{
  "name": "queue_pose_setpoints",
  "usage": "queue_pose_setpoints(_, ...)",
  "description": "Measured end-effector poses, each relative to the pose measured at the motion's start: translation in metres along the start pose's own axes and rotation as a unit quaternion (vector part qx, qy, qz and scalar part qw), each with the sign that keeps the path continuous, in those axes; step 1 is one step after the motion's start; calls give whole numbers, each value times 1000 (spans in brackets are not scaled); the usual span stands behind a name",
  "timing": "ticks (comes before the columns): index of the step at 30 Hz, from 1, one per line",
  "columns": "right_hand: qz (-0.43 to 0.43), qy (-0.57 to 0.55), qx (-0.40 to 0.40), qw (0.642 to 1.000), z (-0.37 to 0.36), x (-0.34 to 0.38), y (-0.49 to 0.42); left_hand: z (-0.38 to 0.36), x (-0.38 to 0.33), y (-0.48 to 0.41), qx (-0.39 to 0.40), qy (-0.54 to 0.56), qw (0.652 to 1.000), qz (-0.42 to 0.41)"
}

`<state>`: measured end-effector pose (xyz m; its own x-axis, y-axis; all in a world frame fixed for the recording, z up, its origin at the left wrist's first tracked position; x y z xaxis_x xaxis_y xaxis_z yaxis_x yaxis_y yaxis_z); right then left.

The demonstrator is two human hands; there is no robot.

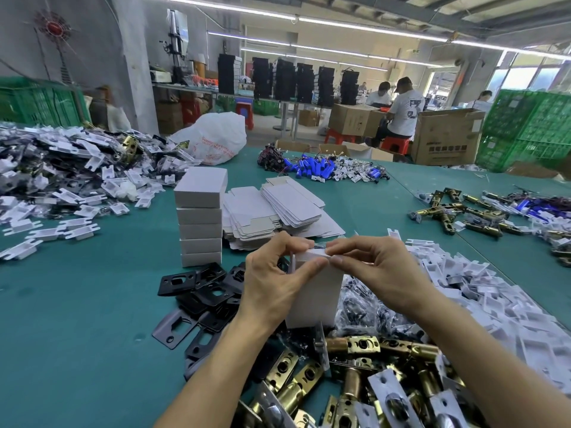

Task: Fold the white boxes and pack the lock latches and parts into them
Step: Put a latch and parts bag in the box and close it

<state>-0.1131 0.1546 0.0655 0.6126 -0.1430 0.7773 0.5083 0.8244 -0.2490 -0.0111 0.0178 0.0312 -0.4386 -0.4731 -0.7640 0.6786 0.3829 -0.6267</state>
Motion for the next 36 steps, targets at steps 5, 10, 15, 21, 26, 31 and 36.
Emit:
queue_pose_setpoints(5, 20, 19, -2, 1000, -2, 1, 0, 0, -1, 1, 8, -31, 999, -8)
queue_pose_setpoints(10, 54, 9, -5, 998, -4, 2, 4, -9, -1, 0, 56, -41, 997, -24)
queue_pose_setpoints(15, 45, -11, 8, 999, -8, -5, 6, -7, 4, 1, 31, -23, 999, -1)
queue_pose_setpoints(21, 14, -109, 42, 993, -15, -12, 7, -13, 11, 1, 80, 27, 992, 95)
queue_pose_setpoints(26, 14, -155, 16, 988, -11, -13, 4, -10, 8, 1, 57, 62, 992, 98)
queue_pose_setpoints(31, 32, -197, -13, 980, -5, -2, 0, -5, -1, -6, 25, 58, 995, 78)
queue_pose_setpoints(36, 19, -265, -101, 959, 12, -1, 4, -10, 10, -6, 106, 30, 981, 162)
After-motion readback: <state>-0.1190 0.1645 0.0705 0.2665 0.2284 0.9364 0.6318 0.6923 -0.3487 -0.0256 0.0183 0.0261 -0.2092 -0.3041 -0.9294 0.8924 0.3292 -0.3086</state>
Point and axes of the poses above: each hand's wrist, its own y-axis away from the middle knuckle, its own z-axis out of the back of the hand, x = y × z, the point moved 7 cm from there along -y, towards the middle knuckle, and after that the axes turned 9 degrees about x, right-handed, at the moved point
